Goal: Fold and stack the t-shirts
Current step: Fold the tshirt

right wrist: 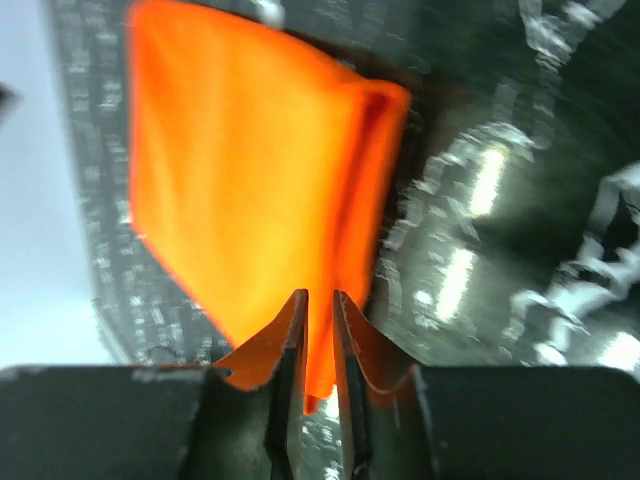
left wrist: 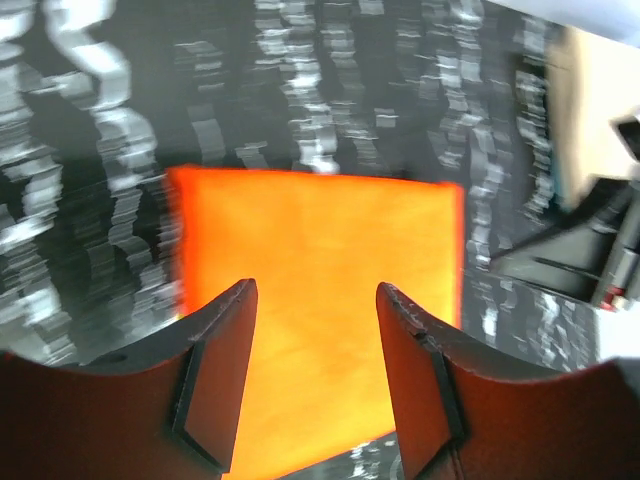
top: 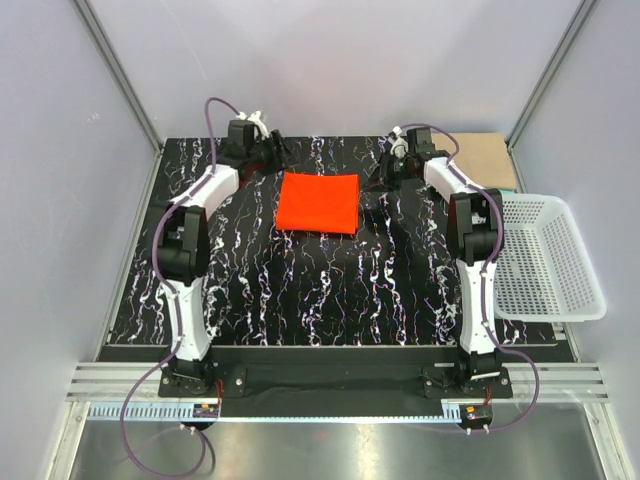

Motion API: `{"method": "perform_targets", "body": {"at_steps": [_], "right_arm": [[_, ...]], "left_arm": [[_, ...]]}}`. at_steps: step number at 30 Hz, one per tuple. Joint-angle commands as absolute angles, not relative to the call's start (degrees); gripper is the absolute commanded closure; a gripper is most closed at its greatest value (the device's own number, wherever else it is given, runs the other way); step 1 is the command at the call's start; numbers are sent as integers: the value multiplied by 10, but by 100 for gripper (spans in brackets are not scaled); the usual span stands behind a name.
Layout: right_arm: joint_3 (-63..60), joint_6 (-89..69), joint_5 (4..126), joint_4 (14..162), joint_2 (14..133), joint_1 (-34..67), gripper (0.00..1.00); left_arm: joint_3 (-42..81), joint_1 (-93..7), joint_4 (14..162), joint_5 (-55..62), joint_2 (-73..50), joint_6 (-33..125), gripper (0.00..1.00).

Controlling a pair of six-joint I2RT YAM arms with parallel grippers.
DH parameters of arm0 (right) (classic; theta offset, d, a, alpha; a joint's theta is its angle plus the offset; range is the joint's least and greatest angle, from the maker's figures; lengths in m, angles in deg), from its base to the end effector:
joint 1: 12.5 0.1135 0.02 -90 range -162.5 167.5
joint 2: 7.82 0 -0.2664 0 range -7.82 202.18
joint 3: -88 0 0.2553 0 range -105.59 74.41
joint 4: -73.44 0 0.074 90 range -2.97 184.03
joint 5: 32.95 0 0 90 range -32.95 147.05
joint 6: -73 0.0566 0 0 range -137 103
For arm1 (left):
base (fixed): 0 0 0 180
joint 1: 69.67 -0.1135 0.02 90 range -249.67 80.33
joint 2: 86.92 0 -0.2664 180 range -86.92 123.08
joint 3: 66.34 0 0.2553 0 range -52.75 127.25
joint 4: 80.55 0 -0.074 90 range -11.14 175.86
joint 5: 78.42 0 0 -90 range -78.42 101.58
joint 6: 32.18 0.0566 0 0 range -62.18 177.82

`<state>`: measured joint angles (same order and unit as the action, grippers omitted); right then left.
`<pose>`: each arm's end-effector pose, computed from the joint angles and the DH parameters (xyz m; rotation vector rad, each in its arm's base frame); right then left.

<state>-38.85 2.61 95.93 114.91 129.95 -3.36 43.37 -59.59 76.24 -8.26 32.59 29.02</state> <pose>0.5275 0.1209 0.1507 -0.0704 2.4906 1.0549 0.4983 -0.1081 0.2326 -0.1515 2.2021 -0.7594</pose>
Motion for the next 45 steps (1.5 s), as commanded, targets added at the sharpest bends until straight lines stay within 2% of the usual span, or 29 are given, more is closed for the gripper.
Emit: {"method": "perform_targets", "body": {"at_steps": [1, 9, 12, 16, 20, 21, 24, 30, 34, 41, 45], "right_arm": [[-378, 72, 1050, 1036, 1270, -27, 78], [-499, 229, 1129, 879, 1452, -29, 77], [-524, 265, 1115, 836, 1480, -35, 77], [-542, 260, 1082, 853, 1475, -45, 75], [-514, 208, 1057, 908, 1424, -52, 55], [-497, 201, 1047, 911, 1389, -54, 45], [-445, 175, 1010, 935, 1335, -54, 30], [-358, 201, 951, 959, 1291, -53, 24], [-312, 217, 924, 934, 1284, -43, 15], [-371, 192, 905, 981, 1332, -21, 13], [-359, 186, 918, 978, 1330, -17, 14]], "left_arm": [[420, -588, 853, -138, 353, 272, 44], [461, -599, 880, -148, 475, 245, 43], [493, -604, 875, -154, 496, 242, 43], [519, -611, 871, -167, 493, 235, 42], [512, -619, 873, -198, 447, 220, 40], [507, -619, 869, -199, 418, 224, 40], [465, -619, 842, -188, 358, 234, 38], [354, -606, 846, -163, 282, 252, 37], [275, -604, 857, -130, 273, 255, 37], [244, -604, 812, -54, 314, 249, 39], [219, -599, 788, -42, 280, 235, 39]]}}
